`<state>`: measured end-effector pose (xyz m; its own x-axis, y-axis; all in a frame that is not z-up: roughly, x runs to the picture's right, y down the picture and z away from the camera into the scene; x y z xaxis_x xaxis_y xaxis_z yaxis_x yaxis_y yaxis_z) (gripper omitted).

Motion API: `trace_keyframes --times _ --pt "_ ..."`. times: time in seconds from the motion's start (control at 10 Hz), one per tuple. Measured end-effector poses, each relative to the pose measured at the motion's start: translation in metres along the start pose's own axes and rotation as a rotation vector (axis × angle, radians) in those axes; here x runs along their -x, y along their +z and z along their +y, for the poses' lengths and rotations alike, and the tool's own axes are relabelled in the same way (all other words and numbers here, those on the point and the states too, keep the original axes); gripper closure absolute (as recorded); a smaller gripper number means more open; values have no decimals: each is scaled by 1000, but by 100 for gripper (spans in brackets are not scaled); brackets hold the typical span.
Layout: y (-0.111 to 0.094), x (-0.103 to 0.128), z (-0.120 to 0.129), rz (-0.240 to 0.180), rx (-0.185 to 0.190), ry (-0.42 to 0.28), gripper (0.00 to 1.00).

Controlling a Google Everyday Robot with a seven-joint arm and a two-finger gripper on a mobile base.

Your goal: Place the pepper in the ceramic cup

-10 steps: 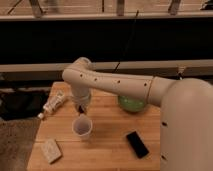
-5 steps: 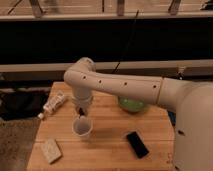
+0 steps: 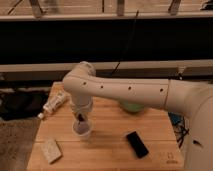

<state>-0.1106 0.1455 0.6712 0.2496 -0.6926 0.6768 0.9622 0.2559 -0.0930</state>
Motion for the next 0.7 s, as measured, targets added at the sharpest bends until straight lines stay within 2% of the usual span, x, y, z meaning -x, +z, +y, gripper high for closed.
trace_keyframes --times 0.5,0.7 --pt "12 29 -7 -39 -1 -35 99" --pt "17 35 -6 -57 0 -37 92"
